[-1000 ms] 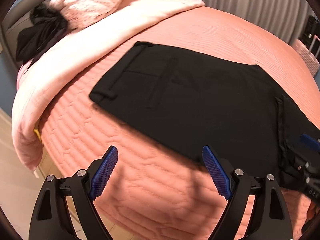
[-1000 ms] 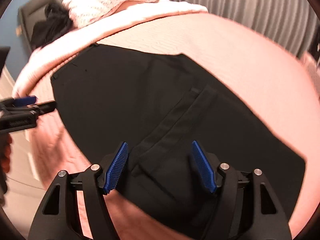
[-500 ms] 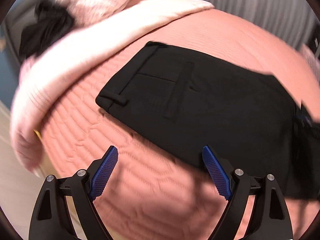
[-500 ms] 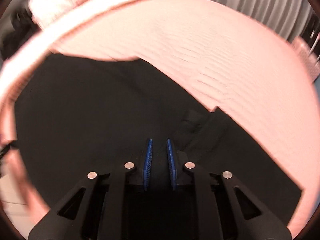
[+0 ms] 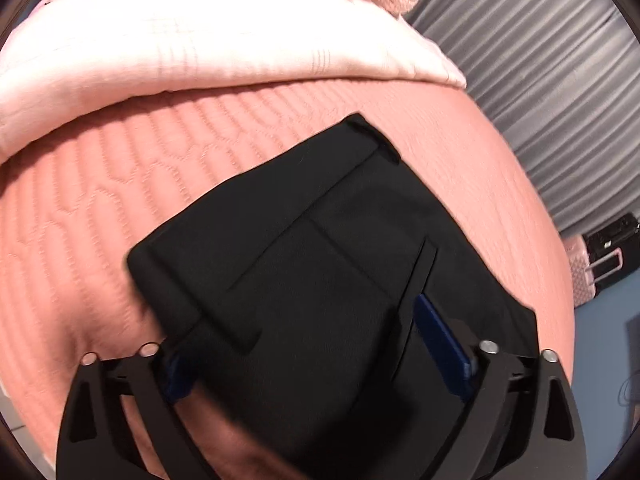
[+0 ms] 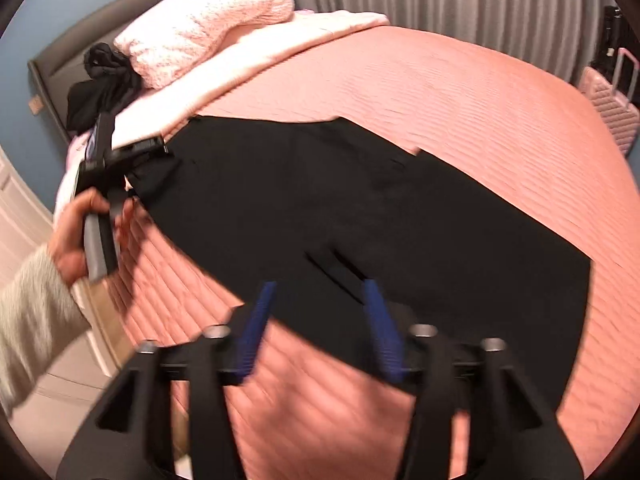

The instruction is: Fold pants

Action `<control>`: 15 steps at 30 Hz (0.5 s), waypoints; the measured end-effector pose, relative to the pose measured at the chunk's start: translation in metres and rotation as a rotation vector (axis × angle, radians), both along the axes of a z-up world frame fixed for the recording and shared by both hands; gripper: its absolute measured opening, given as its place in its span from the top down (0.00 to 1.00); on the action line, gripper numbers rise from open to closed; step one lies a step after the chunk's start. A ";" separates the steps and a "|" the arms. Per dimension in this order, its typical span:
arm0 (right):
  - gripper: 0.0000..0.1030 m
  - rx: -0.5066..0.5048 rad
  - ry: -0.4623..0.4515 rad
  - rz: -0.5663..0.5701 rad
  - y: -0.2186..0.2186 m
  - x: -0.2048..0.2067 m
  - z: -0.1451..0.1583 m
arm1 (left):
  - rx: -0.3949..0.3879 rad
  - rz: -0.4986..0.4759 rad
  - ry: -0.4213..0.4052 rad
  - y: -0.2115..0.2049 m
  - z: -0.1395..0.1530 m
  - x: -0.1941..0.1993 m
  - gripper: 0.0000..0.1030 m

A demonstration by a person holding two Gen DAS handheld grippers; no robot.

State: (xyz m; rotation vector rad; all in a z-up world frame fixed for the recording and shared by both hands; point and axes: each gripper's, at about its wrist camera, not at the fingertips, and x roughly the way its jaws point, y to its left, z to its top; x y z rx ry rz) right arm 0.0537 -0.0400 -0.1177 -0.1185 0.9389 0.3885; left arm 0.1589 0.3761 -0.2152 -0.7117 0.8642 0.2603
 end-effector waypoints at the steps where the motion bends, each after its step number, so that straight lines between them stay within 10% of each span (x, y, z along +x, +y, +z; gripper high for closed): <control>1: 0.48 -0.011 -0.001 -0.008 -0.006 -0.008 0.001 | 0.001 0.017 -0.003 -0.001 -0.001 0.003 0.06; 4: 0.48 -0.019 0.016 -0.066 -0.027 -0.021 0.003 | 0.024 0.048 -0.035 -0.003 0.000 0.008 0.09; 8: 0.48 -0.025 0.009 -0.154 -0.057 -0.030 0.005 | 0.168 -0.023 -0.042 -0.020 0.020 0.017 0.74; 15: 0.48 0.003 -0.001 -0.332 -0.127 -0.043 0.007 | 0.419 -0.270 -0.218 -0.133 0.120 0.012 0.86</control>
